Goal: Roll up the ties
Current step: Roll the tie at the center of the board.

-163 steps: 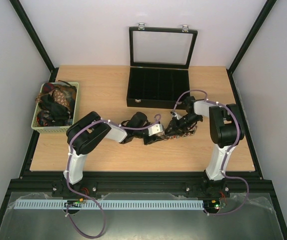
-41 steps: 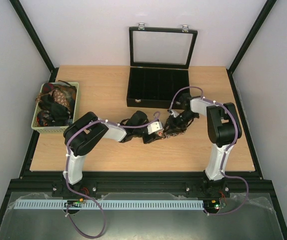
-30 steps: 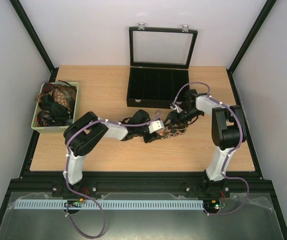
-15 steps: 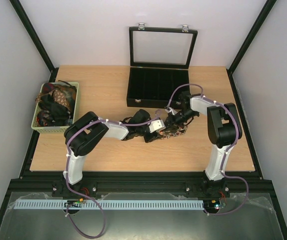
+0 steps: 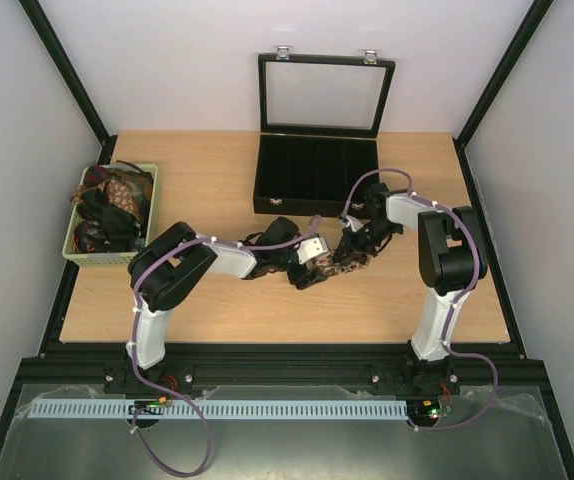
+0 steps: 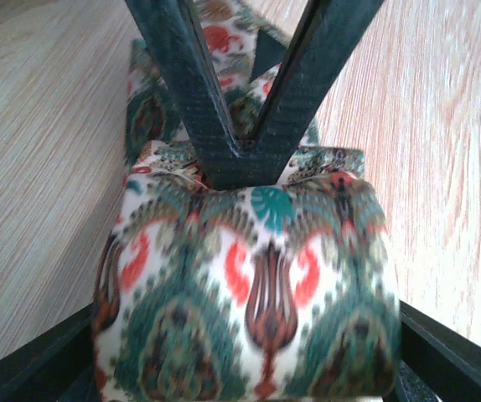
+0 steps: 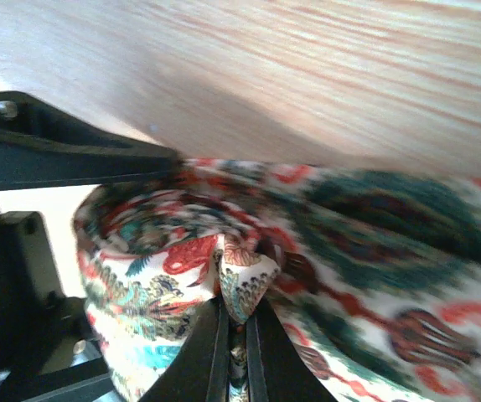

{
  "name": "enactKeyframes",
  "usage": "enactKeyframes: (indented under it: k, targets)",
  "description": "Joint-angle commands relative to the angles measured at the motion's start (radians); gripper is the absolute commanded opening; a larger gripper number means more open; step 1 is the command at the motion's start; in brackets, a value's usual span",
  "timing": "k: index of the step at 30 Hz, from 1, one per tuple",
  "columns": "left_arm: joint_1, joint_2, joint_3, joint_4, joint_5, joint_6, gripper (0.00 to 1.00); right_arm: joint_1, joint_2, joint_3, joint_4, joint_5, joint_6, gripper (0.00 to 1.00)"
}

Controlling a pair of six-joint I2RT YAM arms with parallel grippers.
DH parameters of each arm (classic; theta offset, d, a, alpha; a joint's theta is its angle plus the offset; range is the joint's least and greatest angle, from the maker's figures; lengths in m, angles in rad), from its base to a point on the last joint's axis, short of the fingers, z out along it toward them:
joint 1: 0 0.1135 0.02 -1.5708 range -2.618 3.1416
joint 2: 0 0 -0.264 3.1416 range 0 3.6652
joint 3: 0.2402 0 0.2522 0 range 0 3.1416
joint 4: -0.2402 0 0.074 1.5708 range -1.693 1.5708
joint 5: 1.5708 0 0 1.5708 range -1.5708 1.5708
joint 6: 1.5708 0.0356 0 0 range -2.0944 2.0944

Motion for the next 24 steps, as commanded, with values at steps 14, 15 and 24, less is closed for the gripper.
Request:
enactKeyframes:
  k: [14, 15, 24]
  targets:
    - [-0.023, 0.089, -0.004, 0.283, 0.056, -0.066, 0.84, 0.013, 0.118, -0.053, 0.094, 0.312, 0.022, 0.01]
    - [-0.025, 0.104, 0.012, 0.286, 0.055, -0.06, 0.83, 0.013, 0.12, -0.051, 0.092, 0.312, 0.021, 0.01]
    - [-0.03, 0.177, 0.095, 0.194, 0.048, -0.029, 0.52, 0.012, 0.13, -0.037, 0.074, 0.312, 0.018, 0.01]
